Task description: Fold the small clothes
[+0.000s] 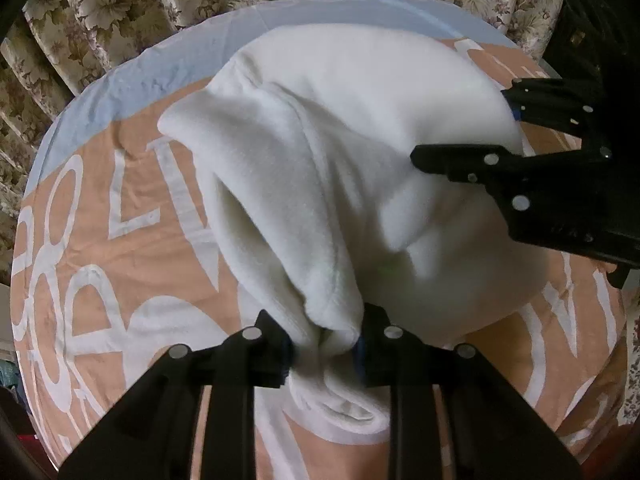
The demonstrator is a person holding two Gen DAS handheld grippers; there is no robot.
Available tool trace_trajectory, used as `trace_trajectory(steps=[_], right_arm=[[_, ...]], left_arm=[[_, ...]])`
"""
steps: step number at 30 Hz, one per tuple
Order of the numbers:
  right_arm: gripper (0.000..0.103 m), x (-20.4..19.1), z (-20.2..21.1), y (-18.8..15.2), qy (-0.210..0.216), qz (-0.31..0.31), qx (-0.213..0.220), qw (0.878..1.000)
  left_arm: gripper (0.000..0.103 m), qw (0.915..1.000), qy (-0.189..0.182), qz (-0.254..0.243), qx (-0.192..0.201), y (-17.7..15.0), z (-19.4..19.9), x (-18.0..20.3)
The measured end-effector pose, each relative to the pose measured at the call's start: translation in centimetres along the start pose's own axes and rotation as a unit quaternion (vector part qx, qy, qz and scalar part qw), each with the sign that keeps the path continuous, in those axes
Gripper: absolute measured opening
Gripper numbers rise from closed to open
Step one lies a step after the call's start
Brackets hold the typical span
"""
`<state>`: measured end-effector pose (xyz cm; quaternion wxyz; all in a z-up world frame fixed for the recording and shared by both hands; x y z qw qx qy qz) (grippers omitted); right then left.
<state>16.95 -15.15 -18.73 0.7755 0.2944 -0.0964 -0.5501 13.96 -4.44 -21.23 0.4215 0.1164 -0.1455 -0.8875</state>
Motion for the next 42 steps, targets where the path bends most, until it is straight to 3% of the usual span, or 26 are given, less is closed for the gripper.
trace_trajectory(steps=[2,3,7,8,10,15,19,23,30,37,39,42], right_arm=[[0.043,0.0,-0.3,-0.2,-0.007,0.003,0.005,1.0],[0.044,0.2,-0.4,-0.4,-0.003,-0.004,0.006,1.0],[0.052,1.2,-0.5,-0.5,0.011,-0.031,0.005,0.999],[0.054,1.1,-0.5,-0.4,0.011,-0.036,0.003,0.999],[0.069,1.3,0.0,-0.3,0.012,-0.053,0.002,0.999],[0.091,1.9,2.6,-0.6,0.015,-0.117,0.006,0.993],[0.1,2.0,5.3,-1.2,-0.008,-0.157,0.024,0.987],[0.1,1.7,7.5,-2.4,-0.03,-0.189,0.042,0.981],[0.099,1.2,7.5,-5.2,-0.041,-0.25,0.06,0.965],[0.085,2.2,4.0,-8.4,-0.087,-0.252,0.02,0.964],[0.085,2.7,3.5,-9.2,-0.088,-0.256,0.016,0.963],[0.085,2.9,3.7,-9.4,-0.092,-0.247,0.018,0.965]], left_arm=[[0.031,1.0,0.006,-0.001,0.005,0.0,-0.1,0.0],[0.038,0.9999,0.01,0.002,0.006,0.0,-0.1,0.0],[0.079,0.9994,0.031,0.015,0.008,-0.5,0.4,-0.8],[0.081,0.9993,0.03,0.021,0.005,-0.7,0.6,-0.9],[0.086,0.9991,0.028,0.031,0.003,-1.2,1.2,-1.0],[0.089,0.9974,0.03,0.064,0.012,-2.4,3.0,-1.2],[0.089,0.9945,0.019,0.097,0.035,-2.9,5.2,-1.9],[0.094,0.992,0.052,0.102,0.053,-2.4,6.0,-2.3],[0.095,0.9914,0.1,0.079,0.031,-2.6,3.2,-3.4],[0.096,0.9883,0.058,0.138,0.028,-5.1,1.6,-6.6],[0.096,0.9875,0.08,0.133,0.026,-5.1,1.8,-6.6],[0.096,0.9858,0.073,0.148,0.029,-5.5,3.0,-6.4]])
Point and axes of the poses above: each gripper's, at about its wrist camera, not at the fingertips, and z roughly against the way its jaws point, x to its right, y to its top, the point moved 3 cm from there along -z, roughly the way its jaws point, and after that the axes turned 9 degrees about -z, right-handed, at the moved point
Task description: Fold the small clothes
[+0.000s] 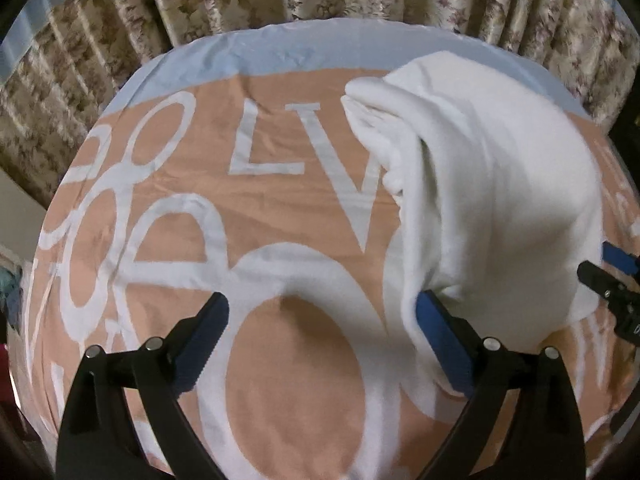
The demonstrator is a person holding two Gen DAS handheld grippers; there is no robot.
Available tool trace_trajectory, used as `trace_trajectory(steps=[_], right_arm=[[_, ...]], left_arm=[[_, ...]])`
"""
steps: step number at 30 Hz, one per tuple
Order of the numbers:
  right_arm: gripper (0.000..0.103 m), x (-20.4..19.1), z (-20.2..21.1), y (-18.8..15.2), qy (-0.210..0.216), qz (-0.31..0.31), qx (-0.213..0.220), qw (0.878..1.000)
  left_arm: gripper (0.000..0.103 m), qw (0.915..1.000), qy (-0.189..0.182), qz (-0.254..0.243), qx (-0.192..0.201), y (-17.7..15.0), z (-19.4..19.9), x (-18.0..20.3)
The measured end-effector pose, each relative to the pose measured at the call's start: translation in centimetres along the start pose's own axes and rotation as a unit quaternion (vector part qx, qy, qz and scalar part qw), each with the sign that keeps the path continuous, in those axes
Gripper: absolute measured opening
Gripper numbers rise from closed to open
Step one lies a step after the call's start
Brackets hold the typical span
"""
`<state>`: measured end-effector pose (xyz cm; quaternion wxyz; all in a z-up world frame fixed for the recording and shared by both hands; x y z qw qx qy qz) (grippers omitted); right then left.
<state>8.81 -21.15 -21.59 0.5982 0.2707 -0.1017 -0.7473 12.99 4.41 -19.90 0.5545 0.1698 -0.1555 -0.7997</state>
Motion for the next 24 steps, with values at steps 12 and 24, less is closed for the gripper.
trace_trajectory(steps=[12,24], right_arm=[[0.1,-5.0,11.5,0.3,-0.019,0.063,0.122,0.99],[0.1,-5.8,14.4,-2.1,-0.065,0.034,0.129,0.989]], left_arm=[[0.101,0.9961,0.062,0.017,0.062,-3.7,10.2,2.1],[0.101,0.996,0.043,0.022,0.075,-6.8,14.1,4.9]])
Point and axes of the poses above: each gripper's, at about its wrist camera, not at the fingertips, and z roughly against the way its jaws point, x to its right, y to its top, the point moved 3 cm from there along -z, roughly the way its jaws point, and after that the axes turned 9 degrees about -z, right-handed, at the moved point
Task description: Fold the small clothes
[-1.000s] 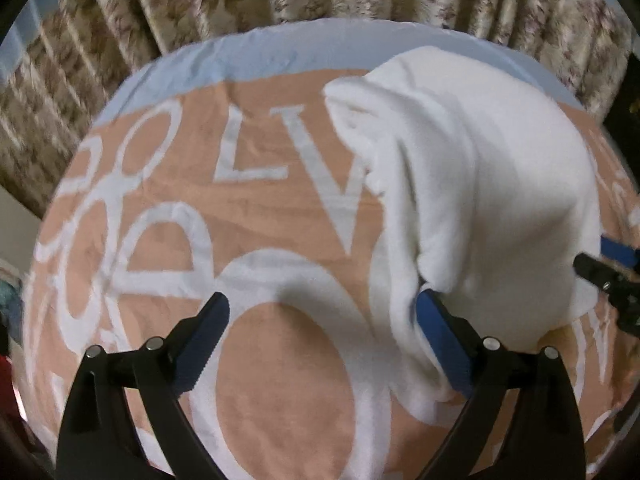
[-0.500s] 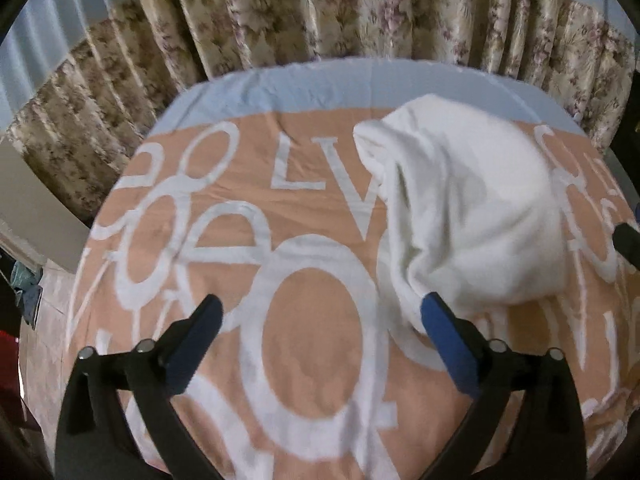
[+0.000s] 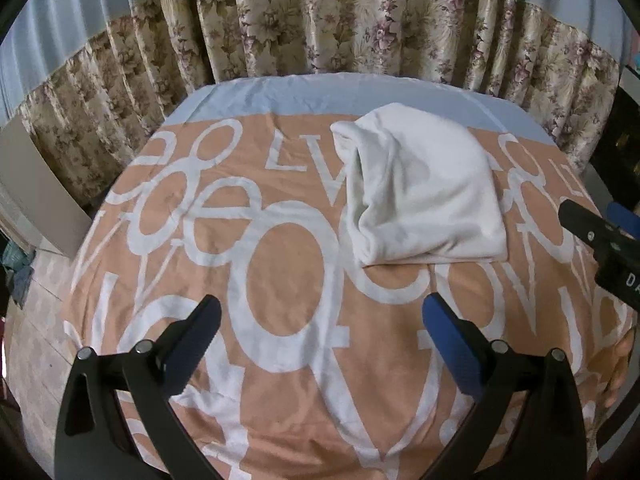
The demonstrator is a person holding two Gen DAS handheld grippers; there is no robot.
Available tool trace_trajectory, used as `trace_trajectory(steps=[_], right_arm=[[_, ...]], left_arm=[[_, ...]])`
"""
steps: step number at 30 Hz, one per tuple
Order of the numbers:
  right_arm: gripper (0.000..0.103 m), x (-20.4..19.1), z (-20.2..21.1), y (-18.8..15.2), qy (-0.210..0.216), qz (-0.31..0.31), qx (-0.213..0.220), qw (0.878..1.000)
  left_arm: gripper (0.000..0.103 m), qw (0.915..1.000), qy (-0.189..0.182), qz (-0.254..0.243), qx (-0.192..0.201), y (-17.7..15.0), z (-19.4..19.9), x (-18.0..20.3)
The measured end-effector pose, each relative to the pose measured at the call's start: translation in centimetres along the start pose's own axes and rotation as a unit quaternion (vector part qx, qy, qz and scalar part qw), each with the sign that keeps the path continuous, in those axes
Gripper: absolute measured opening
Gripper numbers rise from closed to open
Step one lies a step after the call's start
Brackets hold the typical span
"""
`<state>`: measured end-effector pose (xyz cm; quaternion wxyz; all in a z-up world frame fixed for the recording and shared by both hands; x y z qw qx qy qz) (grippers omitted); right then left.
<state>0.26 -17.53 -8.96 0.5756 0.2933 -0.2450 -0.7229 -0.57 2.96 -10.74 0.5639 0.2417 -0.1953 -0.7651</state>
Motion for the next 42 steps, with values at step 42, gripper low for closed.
trace_trajectory(steps=[42], right_arm=[[0.1,1.2,5.3,1.3,-0.036,-0.024,0.051,0.998]], left_arm=[[0.101,0.9953,0.061,-0.003,0.076,4.5,4.5,-0.4]])
Point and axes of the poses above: each gripper's, at about its wrist camera, not at the fingertips, and z roughly against the way its jaws point, x to its right, y to its top, the point moved 3 cm from there along -z, roughly the way its jaws point, and after that the axes turned 9 degrees about -z, right-handed, at the moved point
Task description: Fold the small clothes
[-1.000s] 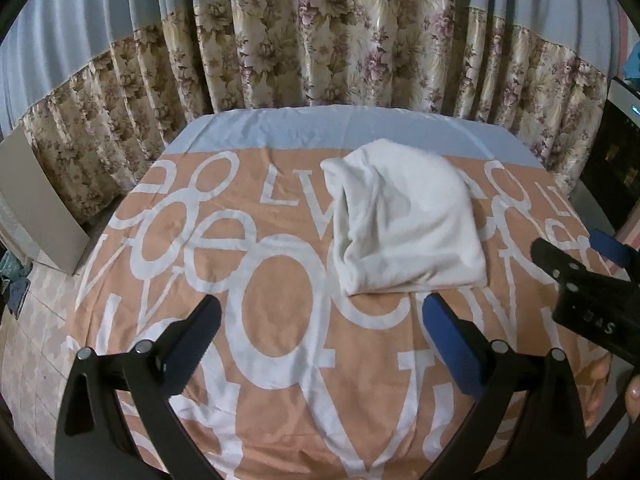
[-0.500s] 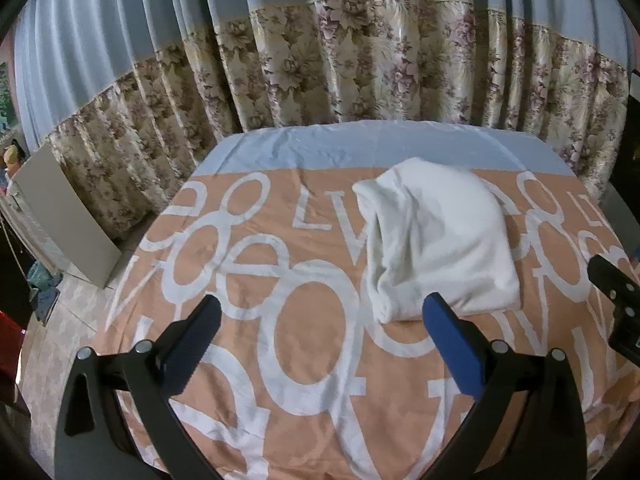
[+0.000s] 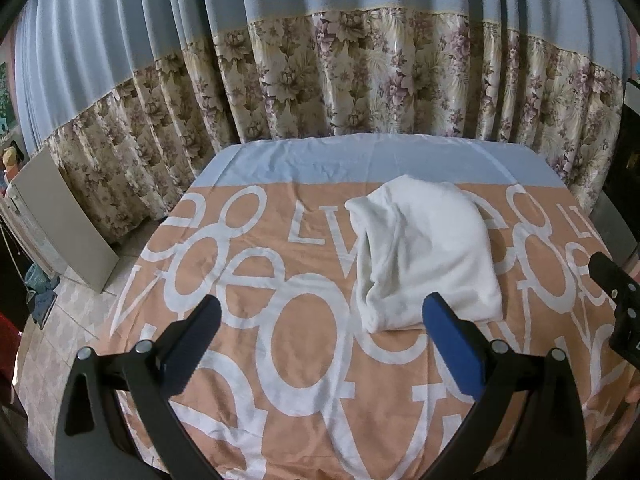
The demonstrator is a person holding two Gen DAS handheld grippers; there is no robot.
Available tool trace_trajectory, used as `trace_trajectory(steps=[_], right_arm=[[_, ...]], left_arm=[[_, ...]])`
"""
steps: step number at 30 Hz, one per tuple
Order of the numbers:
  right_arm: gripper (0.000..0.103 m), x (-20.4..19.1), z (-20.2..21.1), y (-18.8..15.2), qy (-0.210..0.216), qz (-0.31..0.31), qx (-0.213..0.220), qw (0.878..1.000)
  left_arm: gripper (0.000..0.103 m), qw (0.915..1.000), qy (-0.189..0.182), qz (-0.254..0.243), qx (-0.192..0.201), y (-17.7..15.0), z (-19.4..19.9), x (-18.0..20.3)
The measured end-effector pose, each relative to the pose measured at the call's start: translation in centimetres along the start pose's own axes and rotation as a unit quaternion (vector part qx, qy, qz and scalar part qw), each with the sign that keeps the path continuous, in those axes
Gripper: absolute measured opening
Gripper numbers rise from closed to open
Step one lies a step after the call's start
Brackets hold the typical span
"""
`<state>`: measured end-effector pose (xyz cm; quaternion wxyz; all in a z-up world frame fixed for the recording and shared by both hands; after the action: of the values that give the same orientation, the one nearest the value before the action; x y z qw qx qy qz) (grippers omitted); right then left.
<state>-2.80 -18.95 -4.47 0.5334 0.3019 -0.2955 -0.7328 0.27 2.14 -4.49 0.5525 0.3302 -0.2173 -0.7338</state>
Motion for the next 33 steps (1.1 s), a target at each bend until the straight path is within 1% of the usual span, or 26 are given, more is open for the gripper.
trace_trajectory(steps=[6,11,20,25,33], right_arm=[[0.1,-0.1,0.7,0.3,0.001,0.0,0.008,1.0],[0.1,-0.2,1.4,0.7,0.0,0.003,0.016,1.0],[0.1,-0.3,2.5,1.4,-0.003,0.0,0.031,1.0],[0.1,-0.6,2.8,1.5,0.001,0.002,0.034,0.999],[0.1,-0.6,2.8,1.4,-0.001,0.002,0.034,0.999]], left_arm=[[0.101,0.9999,-0.007,0.005,0.011,0.5,1.1,0.0],[0.101,0.9997,-0.005,0.003,0.022,0.8,2.1,0.0],[0.101,0.9986,-0.002,0.015,0.05,1.3,3.8,-0.3],[0.101,0.9983,0.003,0.011,0.057,1.4,4.3,-0.1],[0.101,0.9982,0.002,0.013,0.058,1.4,4.4,-0.3]])
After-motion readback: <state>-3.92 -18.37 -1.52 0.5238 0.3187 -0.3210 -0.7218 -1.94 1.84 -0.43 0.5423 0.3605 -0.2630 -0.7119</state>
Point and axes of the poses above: each gripper's, at about its wrist camera, not at the fingertips, and z roughly against the way its jaws point, x to its right, y to its top, the point moved 3 cm from there along -z, roughly the way its jaws point, and after that the axes turned 9 degrees about -z, right-handed, at the moved point
